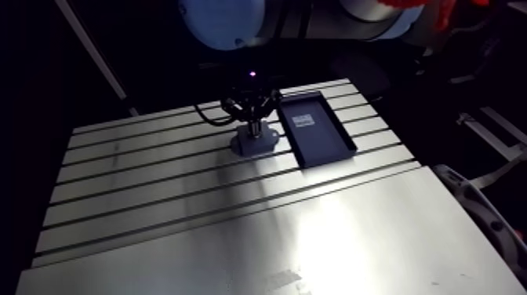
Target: Pick up the bearing and press it into the housing until flush.
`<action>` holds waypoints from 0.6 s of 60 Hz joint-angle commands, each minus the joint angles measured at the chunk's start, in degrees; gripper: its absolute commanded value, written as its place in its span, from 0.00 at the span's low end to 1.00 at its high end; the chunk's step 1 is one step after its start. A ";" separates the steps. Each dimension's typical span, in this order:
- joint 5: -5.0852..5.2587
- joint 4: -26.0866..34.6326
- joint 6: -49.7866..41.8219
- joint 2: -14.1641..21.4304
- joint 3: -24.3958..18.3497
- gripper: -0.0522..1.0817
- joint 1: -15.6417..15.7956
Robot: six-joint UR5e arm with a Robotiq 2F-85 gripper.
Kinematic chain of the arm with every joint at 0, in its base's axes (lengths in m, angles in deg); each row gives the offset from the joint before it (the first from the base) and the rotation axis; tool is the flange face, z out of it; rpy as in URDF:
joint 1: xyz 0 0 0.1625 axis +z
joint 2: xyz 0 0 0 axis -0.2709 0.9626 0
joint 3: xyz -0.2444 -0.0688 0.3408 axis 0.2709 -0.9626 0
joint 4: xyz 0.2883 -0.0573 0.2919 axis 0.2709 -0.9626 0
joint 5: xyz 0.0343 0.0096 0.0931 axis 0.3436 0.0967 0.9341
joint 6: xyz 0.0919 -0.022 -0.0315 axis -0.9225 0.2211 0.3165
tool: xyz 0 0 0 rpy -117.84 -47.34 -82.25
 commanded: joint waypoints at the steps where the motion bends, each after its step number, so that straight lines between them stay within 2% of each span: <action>1: -0.06 0.28 0.06 0.07 -0.03 0.84 -0.03; 36: -0.07 -0.16 0.13 0.06 0.05 0.85 0.06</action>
